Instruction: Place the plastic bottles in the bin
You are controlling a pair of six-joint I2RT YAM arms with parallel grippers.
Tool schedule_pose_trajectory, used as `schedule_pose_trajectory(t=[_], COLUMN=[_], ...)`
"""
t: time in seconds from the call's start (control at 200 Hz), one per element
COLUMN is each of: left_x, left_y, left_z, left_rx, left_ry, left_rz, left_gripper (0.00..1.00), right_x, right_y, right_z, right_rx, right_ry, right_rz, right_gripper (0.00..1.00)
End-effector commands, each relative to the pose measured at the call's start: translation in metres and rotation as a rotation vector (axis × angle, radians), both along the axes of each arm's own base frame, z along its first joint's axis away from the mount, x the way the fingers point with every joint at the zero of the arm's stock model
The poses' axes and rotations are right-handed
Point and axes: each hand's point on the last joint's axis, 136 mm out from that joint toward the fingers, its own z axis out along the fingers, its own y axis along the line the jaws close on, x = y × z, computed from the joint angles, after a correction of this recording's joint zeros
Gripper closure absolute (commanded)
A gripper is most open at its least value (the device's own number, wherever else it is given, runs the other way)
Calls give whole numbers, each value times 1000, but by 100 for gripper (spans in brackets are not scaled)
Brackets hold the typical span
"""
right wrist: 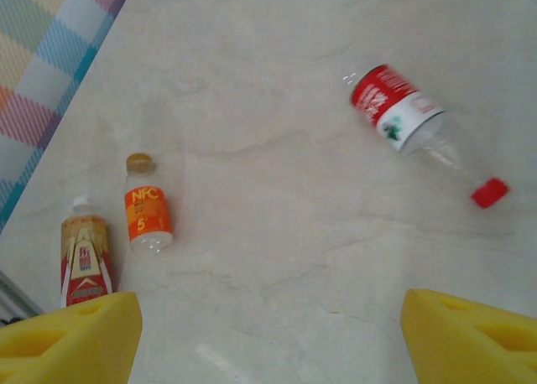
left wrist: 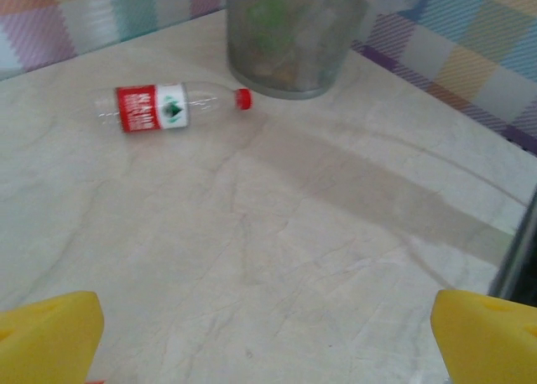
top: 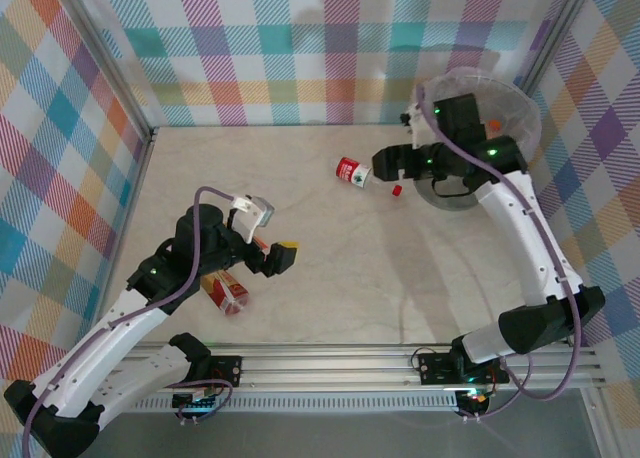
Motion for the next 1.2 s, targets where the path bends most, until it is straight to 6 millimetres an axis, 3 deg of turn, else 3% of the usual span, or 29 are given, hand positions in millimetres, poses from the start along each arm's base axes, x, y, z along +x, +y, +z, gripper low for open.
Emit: schedule_pose_trajectory(t=[0.0, 0.25, 0.45, 0.785, 0.955, 1.195], left_x=[5, -22, -54, -78, -81, -83], left_y=[30, 61, 83, 101, 103, 107], left_z=[16, 16, 5, -1, -13, -16], left_rx=[4, -23, -53, -131, -132, -131], left_ry=[10, 120, 191, 103, 55, 29], left_rz=[175, 281, 317, 315, 298, 303], left_gripper=[0, 0, 0, 0, 0, 0], right_x=[-10, -34, -49, -54, -49, -39], right_y=[32, 101, 159, 253, 283, 307], right_z=[11, -39, -71, -153, -185, -219], right_rx=[77, 61, 48, -80, -139, -266], right_ry=[-60, -4, 15, 25, 28, 6], right_rz=[79, 203, 289, 348, 350, 359], right_gripper=[19, 19, 19, 20, 21, 22])
